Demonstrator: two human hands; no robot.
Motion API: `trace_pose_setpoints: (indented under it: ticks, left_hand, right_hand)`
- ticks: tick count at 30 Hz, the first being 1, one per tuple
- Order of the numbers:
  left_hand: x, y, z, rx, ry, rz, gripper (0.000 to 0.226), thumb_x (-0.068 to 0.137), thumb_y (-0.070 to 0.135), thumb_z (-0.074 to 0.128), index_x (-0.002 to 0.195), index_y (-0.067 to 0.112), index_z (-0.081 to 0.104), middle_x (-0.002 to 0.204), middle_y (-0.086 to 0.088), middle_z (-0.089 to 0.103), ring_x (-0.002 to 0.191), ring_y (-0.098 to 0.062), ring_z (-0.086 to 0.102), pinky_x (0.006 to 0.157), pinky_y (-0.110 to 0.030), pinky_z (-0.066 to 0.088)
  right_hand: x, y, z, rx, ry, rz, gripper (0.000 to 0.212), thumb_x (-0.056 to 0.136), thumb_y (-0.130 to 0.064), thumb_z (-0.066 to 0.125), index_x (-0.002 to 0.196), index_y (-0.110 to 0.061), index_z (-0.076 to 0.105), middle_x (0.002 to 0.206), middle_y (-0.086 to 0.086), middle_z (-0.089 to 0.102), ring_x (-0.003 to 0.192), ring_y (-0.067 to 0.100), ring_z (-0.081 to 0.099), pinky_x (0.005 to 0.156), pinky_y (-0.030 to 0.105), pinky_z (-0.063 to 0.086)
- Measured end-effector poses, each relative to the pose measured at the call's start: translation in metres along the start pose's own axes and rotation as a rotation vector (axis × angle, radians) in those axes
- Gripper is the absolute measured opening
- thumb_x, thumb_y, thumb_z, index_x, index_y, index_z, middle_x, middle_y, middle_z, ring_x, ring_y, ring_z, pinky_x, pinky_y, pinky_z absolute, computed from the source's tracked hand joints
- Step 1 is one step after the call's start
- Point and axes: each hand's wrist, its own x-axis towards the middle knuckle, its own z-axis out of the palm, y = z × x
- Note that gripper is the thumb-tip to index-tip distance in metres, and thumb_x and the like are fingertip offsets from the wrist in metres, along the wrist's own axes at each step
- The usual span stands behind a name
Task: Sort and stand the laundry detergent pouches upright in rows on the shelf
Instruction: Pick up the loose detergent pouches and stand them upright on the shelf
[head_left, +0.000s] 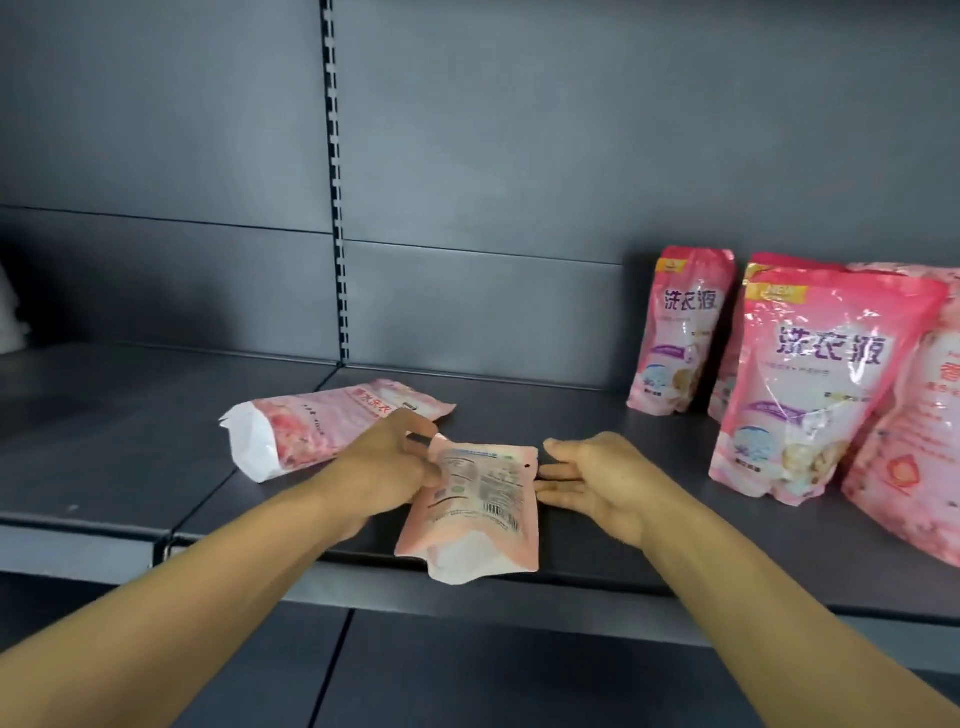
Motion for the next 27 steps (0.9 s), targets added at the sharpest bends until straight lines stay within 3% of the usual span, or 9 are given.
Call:
trace_pose_setpoints:
  ticks: [3, 8, 10, 14, 16, 18, 20, 23, 27]
  left_hand:
    - [0.006, -0.002, 0.001, -0.046, -0.008, -0.010, 0.045, 0.082, -0.008, 0.062, 0.119, 0.016, 0.048, 0.107, -0.006, 0.055, 0.101, -0.024, 0.058, 0.088, -0.038, 0.050]
    - [0.008, 0.001, 0.000, -0.087, -0.077, 0.041, 0.047, 0.082, -0.007, 0.063, 0.122, 0.014, 0.048, 0.114, -0.007, 0.054, 0.102, -0.021, 0.056, 0.077, -0.030, 0.050]
    - [0.013, 0.008, -0.008, 0.027, -0.015, 0.137, 0.043, 0.084, 0.002, 0.064, 0.121, 0.017, 0.048, 0.116, -0.003, 0.054, 0.106, -0.019, 0.055, 0.086, -0.030, 0.046]
    - [0.041, 0.024, -0.039, 0.535, 0.148, 0.265, 0.048, 0.088, 0.020, 0.061, 0.133, 0.016, 0.045, 0.131, -0.003, 0.054, 0.120, -0.021, 0.051, 0.096, -0.025, 0.039]
    - [0.060, 0.026, -0.053, 0.664, 0.134, 0.217, 0.044, 0.090, 0.015, 0.054, 0.133, 0.014, 0.044, 0.131, -0.006, 0.053, 0.109, -0.023, 0.056, 0.086, -0.024, 0.044]
    - [0.081, 0.024, -0.064, 0.757, 0.120, 0.142, 0.027, 0.092, 0.012, 0.047, 0.119, 0.011, 0.048, 0.118, -0.008, 0.055, 0.088, -0.022, 0.059, 0.068, -0.023, 0.047]
    - [0.099, 0.023, -0.073, 0.849, 0.127, 0.090, 0.011, 0.094, 0.013, 0.046, 0.100, 0.006, 0.051, 0.106, -0.012, 0.060, 0.081, -0.023, 0.059, 0.062, -0.026, 0.046]
    - [0.116, 0.019, -0.078, 0.873, 0.067, -0.014, 0.026, 0.096, 0.012, 0.046, 0.073, 0.003, 0.052, 0.068, -0.006, 0.054, 0.053, -0.017, 0.049, 0.045, -0.023, 0.037]
    - [0.123, 0.014, -0.078, 0.892, 0.032, -0.087, 0.025, 0.097, 0.015, 0.050, 0.107, -0.006, 0.060, 0.078, -0.004, 0.056, 0.063, -0.015, 0.050, 0.053, -0.020, 0.039]
  right_hand:
    - [0.011, -0.004, 0.010, -0.048, 0.001, 0.053, 0.038, 0.092, -0.008, 0.057, 0.126, 0.005, 0.047, 0.081, 0.015, 0.066, 0.061, 0.018, 0.057, 0.054, 0.026, 0.051]
    - [0.016, -0.003, 0.013, -0.095, 0.044, -0.027, 0.021, 0.090, -0.002, 0.058, 0.110, 0.002, 0.060, 0.095, 0.019, 0.071, 0.080, 0.028, 0.067, 0.081, 0.044, 0.054]
    - [0.014, -0.010, 0.007, -0.046, 0.086, -0.121, 0.016, 0.093, -0.004, 0.053, 0.104, 0.000, 0.063, 0.093, 0.018, 0.070, 0.078, 0.028, 0.067, 0.076, 0.043, 0.055]
    - [0.004, -0.032, -0.011, 0.026, 0.227, -0.293, 0.014, 0.095, -0.007, 0.051, 0.089, -0.010, 0.063, 0.088, 0.010, 0.070, 0.077, 0.024, 0.068, 0.069, 0.039, 0.055]
    - [-0.001, -0.040, -0.018, 0.048, 0.289, -0.368, 0.014, 0.095, -0.009, 0.051, 0.088, -0.013, 0.061, 0.088, 0.007, 0.069, 0.079, 0.022, 0.067, 0.066, 0.037, 0.054]
    - [-0.004, -0.044, -0.022, 0.074, 0.346, -0.439, 0.012, 0.096, -0.011, 0.051, 0.089, -0.013, 0.061, 0.088, 0.004, 0.069, 0.078, 0.018, 0.067, 0.063, 0.033, 0.053]
    - [-0.004, -0.043, -0.024, 0.093, 0.387, -0.497, 0.012, 0.096, -0.014, 0.051, 0.093, -0.013, 0.062, 0.089, 0.001, 0.069, 0.078, 0.015, 0.068, 0.061, 0.030, 0.052]
    - [-0.001, -0.037, -0.025, 0.135, 0.418, -0.556, 0.012, 0.096, -0.015, 0.050, 0.092, -0.016, 0.061, 0.090, -0.001, 0.070, 0.075, 0.010, 0.068, 0.058, 0.024, 0.050]
    - [0.005, -0.030, -0.025, 0.132, 0.424, -0.623, 0.012, 0.096, -0.016, 0.050, 0.092, -0.017, 0.061, 0.091, -0.004, 0.071, 0.073, 0.004, 0.070, 0.058, 0.020, 0.051]
